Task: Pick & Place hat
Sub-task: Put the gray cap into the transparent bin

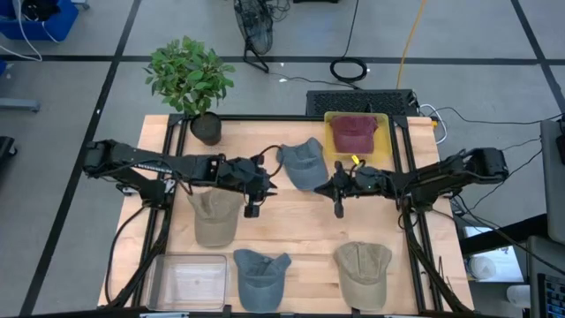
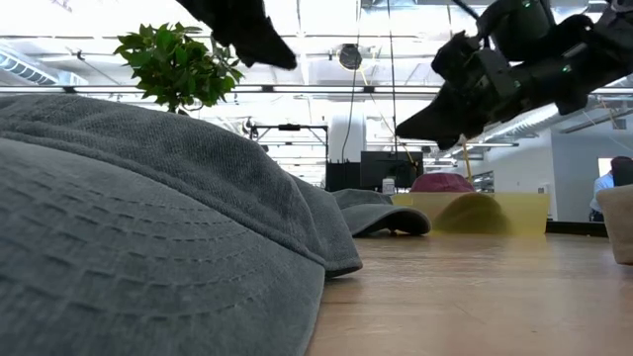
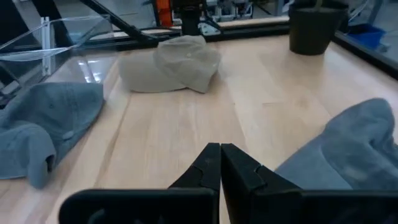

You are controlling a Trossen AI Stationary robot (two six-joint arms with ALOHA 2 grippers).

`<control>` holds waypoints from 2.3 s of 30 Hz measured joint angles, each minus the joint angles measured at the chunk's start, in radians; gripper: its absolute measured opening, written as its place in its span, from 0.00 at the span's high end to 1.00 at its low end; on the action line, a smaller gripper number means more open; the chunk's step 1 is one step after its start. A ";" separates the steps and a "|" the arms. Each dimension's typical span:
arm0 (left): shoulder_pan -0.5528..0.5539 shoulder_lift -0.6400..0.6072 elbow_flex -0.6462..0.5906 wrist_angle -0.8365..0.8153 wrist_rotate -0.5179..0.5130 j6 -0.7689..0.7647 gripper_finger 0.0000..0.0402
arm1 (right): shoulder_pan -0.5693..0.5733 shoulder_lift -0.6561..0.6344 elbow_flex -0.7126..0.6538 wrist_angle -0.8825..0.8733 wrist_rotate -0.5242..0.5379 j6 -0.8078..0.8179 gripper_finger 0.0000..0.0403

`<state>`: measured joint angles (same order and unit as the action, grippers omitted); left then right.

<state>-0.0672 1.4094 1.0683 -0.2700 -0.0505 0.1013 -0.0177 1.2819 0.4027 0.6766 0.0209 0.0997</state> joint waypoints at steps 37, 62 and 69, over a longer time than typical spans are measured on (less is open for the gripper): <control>-0.118 0.000 0.000 -0.010 -0.073 -0.126 0.78 | 0.110 -0.002 -0.001 -0.216 0.214 -0.133 0.67; -0.128 0.000 0.000 0.007 -0.086 -0.130 0.78 | 0.130 -0.027 0.000 -0.231 0.289 -0.078 0.68; -0.131 0.000 0.000 0.029 -0.086 -0.126 0.78 | 0.130 -0.027 0.000 -0.289 0.289 -0.061 0.68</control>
<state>-0.1986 1.4090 1.0683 -0.2409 -0.1368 -0.0246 0.1123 1.2549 0.4030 0.3875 0.3103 0.0387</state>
